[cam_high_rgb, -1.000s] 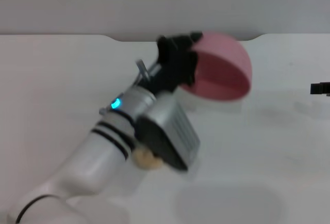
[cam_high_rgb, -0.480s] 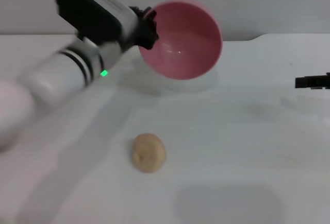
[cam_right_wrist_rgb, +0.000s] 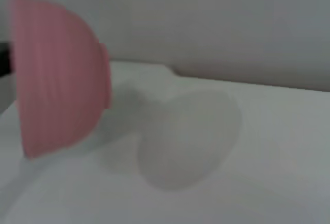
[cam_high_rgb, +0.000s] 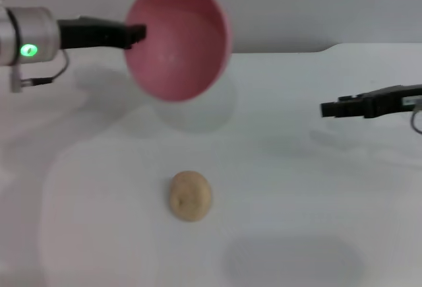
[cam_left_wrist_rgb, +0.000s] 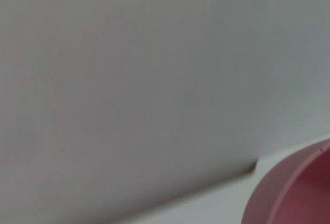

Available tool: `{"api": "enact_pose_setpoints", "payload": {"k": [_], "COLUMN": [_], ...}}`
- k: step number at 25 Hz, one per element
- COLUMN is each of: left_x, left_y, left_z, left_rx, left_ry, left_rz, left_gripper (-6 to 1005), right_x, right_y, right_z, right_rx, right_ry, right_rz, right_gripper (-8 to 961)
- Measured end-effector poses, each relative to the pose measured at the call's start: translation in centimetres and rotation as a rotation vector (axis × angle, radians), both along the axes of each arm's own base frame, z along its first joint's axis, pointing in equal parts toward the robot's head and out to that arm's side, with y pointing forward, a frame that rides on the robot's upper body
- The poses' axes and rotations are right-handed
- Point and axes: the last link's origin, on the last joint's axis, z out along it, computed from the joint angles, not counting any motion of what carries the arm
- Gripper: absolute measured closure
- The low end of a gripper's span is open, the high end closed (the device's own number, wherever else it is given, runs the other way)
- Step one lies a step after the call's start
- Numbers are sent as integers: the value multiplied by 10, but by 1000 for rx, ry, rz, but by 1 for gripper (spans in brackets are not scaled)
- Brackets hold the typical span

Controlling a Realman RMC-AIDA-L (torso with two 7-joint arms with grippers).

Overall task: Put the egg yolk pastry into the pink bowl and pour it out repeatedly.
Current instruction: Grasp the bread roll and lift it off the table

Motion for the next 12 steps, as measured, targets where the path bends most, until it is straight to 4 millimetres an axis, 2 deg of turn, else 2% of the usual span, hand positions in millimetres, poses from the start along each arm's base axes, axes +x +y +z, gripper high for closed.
{"api": "enact_pose_setpoints", "payload": {"k": [2,3,4,8,12], "left_x": [-12,-12,-15,-23,-30], "left_y": [-5,-5,-8,-26,-44], "left_z": [16,16,20,36,50], "left_rx": [-79,-79,-96,-127,-105], "left_ry": [38,38,48,93,194], "left_rz": [160,160,199,280,354], "left_gripper": [1001,1001,1001,1000,1000], "right_x": [-9,-9,-20,-38,-58], "right_y": [4,4,9,12,12], "right_z": [-10,-10,-24,-42,-72], "right_rx": [-22,-22,-33,-43,-128], "right_ry": [-7,-7,9,47,35], "right_rz": [59,59,122,234,315], "right_gripper": [391,390,389,385,382]}}
